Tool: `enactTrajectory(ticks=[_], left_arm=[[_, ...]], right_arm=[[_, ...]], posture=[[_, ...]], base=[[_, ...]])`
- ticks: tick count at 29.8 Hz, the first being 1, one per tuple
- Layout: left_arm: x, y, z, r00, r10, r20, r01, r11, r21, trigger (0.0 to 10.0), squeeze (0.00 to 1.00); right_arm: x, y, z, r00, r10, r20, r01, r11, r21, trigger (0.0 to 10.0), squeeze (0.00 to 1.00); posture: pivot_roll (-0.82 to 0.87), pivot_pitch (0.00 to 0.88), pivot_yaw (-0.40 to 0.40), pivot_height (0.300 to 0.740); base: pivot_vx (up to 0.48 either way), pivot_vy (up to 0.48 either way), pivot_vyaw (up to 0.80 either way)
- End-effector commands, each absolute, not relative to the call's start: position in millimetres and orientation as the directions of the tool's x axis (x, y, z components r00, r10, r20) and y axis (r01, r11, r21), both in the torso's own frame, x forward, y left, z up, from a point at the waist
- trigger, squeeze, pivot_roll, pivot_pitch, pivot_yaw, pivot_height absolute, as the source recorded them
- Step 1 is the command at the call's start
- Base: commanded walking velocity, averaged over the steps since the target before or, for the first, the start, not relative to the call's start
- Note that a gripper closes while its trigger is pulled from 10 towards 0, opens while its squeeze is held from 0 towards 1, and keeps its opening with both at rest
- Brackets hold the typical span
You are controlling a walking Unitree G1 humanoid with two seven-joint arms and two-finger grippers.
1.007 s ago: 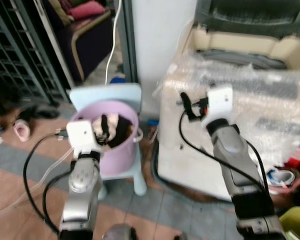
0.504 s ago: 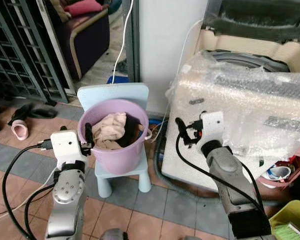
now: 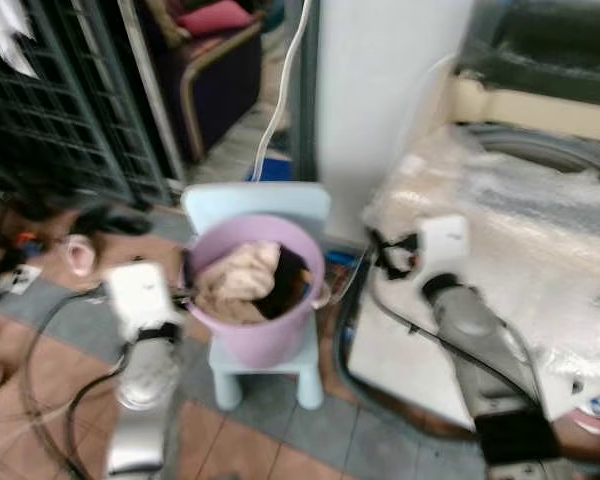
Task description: Clothes washing
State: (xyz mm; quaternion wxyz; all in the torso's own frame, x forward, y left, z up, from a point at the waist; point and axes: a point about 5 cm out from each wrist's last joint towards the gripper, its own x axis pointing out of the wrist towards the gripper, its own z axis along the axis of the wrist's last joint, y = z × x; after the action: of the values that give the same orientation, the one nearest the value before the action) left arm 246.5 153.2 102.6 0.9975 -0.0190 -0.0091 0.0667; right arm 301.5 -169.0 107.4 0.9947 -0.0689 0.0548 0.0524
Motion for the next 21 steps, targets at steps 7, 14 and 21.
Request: enactTrajectory(ticks=[7,14,21], left_arm=[[246,164,102,0.983,0.183,-0.002,-0.183,0.983,-0.021,10.0,0.00],[244,162,103,0.983,0.181,-0.004,-0.181,0.983,-0.025,10.0,0.00],[237,162,104,0.981,0.193,-0.008,-0.193,0.981,-0.023,10.0,0.00]], right_arm=[[306,-143,102,0.968,0.188,-0.163,-0.208,0.972,-0.111,10.0,0.00],[306,-138,95,0.942,0.251,-0.223,-0.291,0.942,-0.167,10.0,0.00],[311,-137,88,0.926,0.248,-0.285,-0.297,0.944,-0.144,10.0,0.00]], posture=[[0.03,0.000,0.017,0.740],[0.04,0.000,0.011,0.740],[0.07,0.000,-0.007,0.740]], base=[[0.087,0.436,0.00],[0.000,0.274,0.00],[0.000,0.000,0.00]])
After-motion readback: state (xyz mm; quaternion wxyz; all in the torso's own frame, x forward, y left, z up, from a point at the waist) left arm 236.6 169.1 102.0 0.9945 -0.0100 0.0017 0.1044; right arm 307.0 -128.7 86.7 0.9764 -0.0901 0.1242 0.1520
